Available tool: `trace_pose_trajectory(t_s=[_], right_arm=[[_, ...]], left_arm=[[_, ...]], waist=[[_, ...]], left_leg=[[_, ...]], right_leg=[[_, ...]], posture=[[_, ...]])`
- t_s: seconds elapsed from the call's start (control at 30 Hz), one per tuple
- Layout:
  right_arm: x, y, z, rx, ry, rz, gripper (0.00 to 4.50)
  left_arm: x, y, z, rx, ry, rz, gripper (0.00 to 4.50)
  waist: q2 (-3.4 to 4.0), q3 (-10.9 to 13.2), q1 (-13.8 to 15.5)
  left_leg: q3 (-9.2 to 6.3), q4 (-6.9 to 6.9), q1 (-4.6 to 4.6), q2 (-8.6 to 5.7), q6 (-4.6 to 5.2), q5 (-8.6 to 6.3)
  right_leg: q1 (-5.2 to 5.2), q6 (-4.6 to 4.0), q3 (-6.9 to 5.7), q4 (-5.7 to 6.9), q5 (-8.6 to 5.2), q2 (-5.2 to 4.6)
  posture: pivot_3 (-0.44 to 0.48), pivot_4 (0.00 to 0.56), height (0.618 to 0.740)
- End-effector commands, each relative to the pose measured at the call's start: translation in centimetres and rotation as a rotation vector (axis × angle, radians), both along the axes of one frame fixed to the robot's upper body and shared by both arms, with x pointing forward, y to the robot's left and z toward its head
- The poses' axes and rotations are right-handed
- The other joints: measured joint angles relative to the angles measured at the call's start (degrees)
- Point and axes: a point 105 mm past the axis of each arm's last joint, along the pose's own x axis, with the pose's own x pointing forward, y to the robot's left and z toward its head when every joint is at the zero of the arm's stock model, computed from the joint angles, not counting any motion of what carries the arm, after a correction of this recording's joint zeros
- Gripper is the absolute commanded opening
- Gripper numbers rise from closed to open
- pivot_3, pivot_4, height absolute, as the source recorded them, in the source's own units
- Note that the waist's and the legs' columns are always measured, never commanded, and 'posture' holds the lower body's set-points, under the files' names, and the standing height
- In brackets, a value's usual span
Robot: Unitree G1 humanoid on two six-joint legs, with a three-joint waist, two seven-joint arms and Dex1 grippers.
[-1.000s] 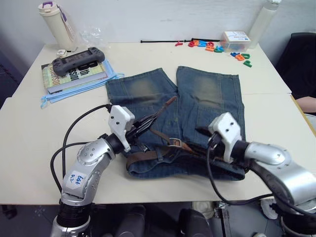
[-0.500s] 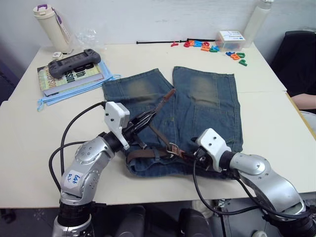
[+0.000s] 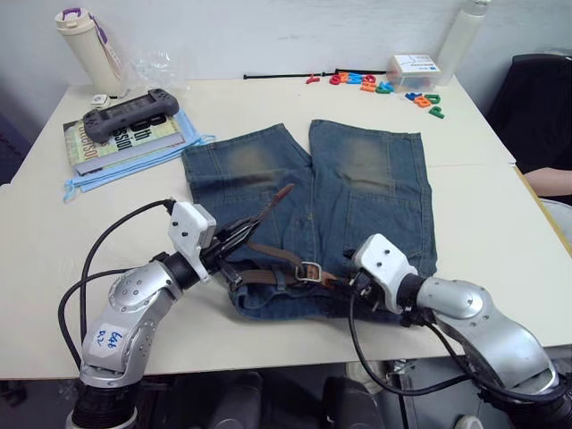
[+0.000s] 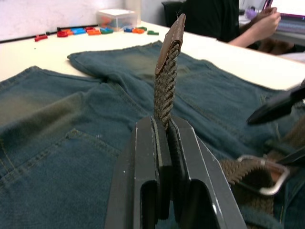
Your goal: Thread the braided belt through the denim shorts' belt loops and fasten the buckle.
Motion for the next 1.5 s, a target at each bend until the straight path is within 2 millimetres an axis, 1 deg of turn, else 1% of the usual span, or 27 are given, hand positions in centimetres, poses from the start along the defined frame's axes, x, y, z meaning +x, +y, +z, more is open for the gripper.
trace_pose_trajectory(t_s=[0.03,0.13,0.2,0.23,0.3,0.43,0.53,0.87,1.17,1.33,1.47,1.5], right_arm=[[-0.4,0.6,3.7,0.097,-0.07,0.051,3.2],[-0.4,1.1,4.3,0.148,-0.056,0.059,2.46],[-0.5,1.3,3.5,0.135,-0.026,0.062,1.49],[-0.5,1.4,2.8,0.119,-0.007,0.058,0.91],[-0.4,1.5,1.6,0.092,0.021,0.047,0.06],[-0.4,1.8,0.3,0.068,0.042,0.037,0.06],[-0.3,2.0,-0.1,0.055,0.043,0.031,0.06],[0.0,3.9,-0.5,0.064,0.04,0.034,0.06],[-0.3,5.6,-0.4,0.063,0.032,0.071,0.06],[-0.5,5.4,-1.2,0.017,0.046,0.078,0.06],[-0.5,5.4,-1.4,0.003,0.045,0.083,0.06],[-0.6,5.4,-1.5,-0.008,0.047,0.084,0.06]], left_arm=[[-0.4,-0.4,0.8,0.011,-0.056,-0.019,0.0],[-0.4,-0.5,0.9,0.012,-0.058,-0.021,0.0],[-0.4,-0.4,1.0,0.013,-0.056,-0.022,0.0],[-0.5,-0.3,1.0,0.015,-0.054,-0.021,0.0],[-0.6,-0.2,0.8,0.025,-0.047,-0.021,0.0],[-0.7,0.4,0.6,0.045,-0.035,-0.008,0.0],[-0.8,0.8,0.3,0.061,-0.026,0.002,0.0],[-0.8,0.8,0.4,0.061,-0.026,0.003,0.0],[-0.8,0.4,0.3,0.062,-0.027,-0.001,0.0],[-0.7,0.3,0.4,0.062,-0.033,-0.004,0.0],[-0.5,0.2,0.9,0.055,-0.045,-0.004,0.0],[-0.5,-0.1,1.2,0.05,-0.055,-0.013,0.0]], waist=[[0.0,0.0,0.0],[0.0,0.0,-0.1],[0.0,0.0,-0.1],[0.0,0.0,-0.1],[0.0,0.0,-0.1],[0.01,0.0,-0.3],[0.02,0.0,-0.3],[0.03,0.0,-0.3],[0.03,0.0,-0.4],[0.03,0.0,-0.4],[0.03,0.0,-0.4],[0.02,0.0,-0.4]], left_leg=[[-0.02,0.02,0.0,0.0,0.04,-0.05],[-0.02,0.04,0.0,0.0,0.05,-0.1],[-0.01,0.04,0.0,0.0,0.04,-0.13],[-0.01,0.04,0.0,-0.01,0.04,-0.14],[0.0,0.04,0.01,-0.01,0.05,-0.16],[0.02,0.05,0.01,-0.02,0.08,-0.18],[0.06,0.06,0.03,-0.02,0.05,-0.2],[0.08,0.07,0.02,-0.01,0.03,-0.23],[0.16,0.07,0.01,-0.01,0.02,-0.24],[0.32,0.06,-0.02,-0.01,0.02,-0.25],[0.41,0.07,-0.05,-0.01,0.03,-0.25],[0.42,0.07,-0.05,0.0,0.03,-0.25]], right_leg=[[-0.01,0.0,0.06,0.01,0.0,0.0],[-0.03,-0.01,0.11,0.05,0.01,0.03],[-0.06,-0.01,0.16,0.05,0.01,0.07],[-0.07,-0.01,0.17,0.05,0.01,0.08],[-0.08,-0.01,0.21,0.05,0.01,0.09],[-0.14,-0.01,0.32,0.07,0.01,0.09],[-0.18,-0.01,0.4,0.1,0.01,0.13],[-0.23,-0.01,0.45,0.11,0.01,0.16],[-0.33,-0.01,0.57,0.17,0.01,0.18],[-0.5,-0.01,0.74,0.24,0.01,0.21],[-0.59,-0.02,0.82,0.32,0.01,0.21],[-0.61,-0.02,0.83,0.33,0.01,0.21]], posture=[[0.0,0.15,0.713],[0.0,0.15,0.713],[0.0,0.15,0.713],[0.0,0.15,0.713],[0.0,0.15,0.713],[0.0,0.15,0.713],[0.0,0.15,0.713],[0.0,0.15,0.713],[0.0,0.15,0.713],[0.0,0.15,0.713],[0.0,0.15,0.713],[0.0,0.15,0.713]])
